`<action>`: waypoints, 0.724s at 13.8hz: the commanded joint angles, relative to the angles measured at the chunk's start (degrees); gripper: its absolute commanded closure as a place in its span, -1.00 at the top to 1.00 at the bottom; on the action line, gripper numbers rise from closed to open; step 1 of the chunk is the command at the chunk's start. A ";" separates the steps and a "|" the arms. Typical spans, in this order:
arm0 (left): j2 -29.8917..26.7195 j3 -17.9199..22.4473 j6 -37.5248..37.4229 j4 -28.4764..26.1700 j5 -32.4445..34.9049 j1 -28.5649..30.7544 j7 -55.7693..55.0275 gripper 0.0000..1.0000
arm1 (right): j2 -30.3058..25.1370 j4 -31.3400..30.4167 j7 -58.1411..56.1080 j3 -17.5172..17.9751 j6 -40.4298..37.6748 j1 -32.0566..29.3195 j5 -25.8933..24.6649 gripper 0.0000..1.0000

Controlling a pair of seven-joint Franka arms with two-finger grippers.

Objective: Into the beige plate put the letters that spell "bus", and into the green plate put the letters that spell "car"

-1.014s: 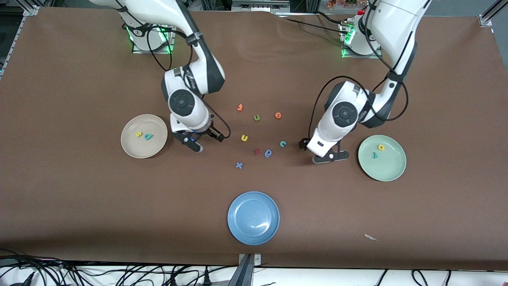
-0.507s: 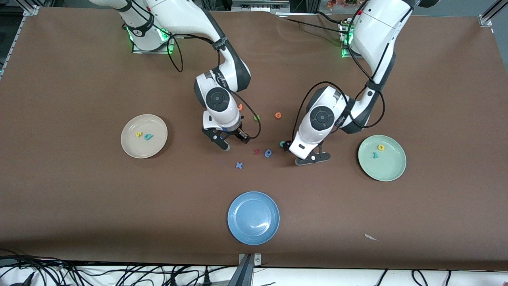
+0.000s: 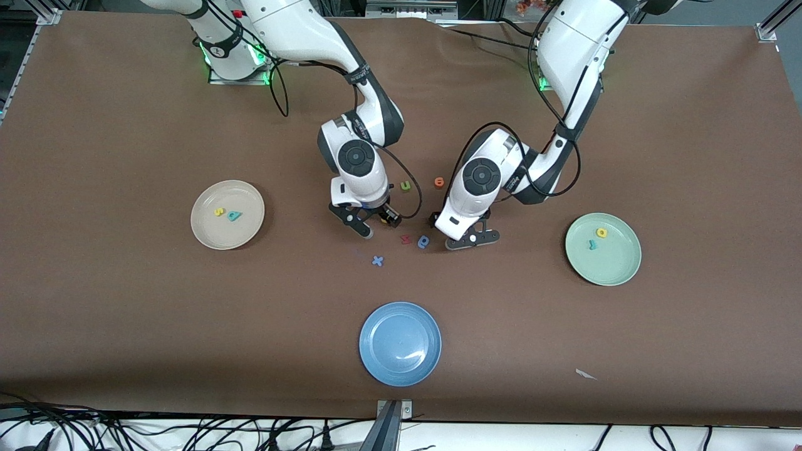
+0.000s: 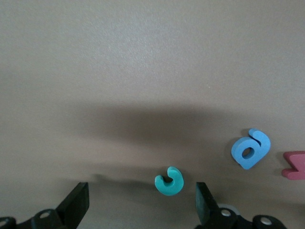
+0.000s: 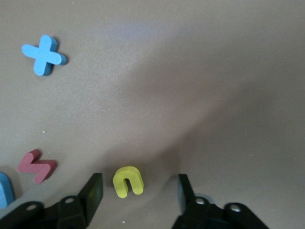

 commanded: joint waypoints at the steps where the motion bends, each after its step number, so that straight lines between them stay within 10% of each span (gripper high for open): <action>1: 2.05 0.47 -1.15 3.16 -1.56 -0.63 0.03 0.88 | 1.49 1.43 0.06 -0.36 0.55 0.60 0.31 0.19; 5: 2.59 0.47 -2.38 3.96 -1.56 -1.25 -1.11 0.69 | 1.84 1.52 -0.29 -0.36 0.29 0.60 0.22 -0.58; 10: 3.11 0.47 -2.56 4.91 -1.64 -1.51 -2.26 0.32 | 0.01 1.43 -1.25 -1.24 -2.78 0.60 0.04 -0.83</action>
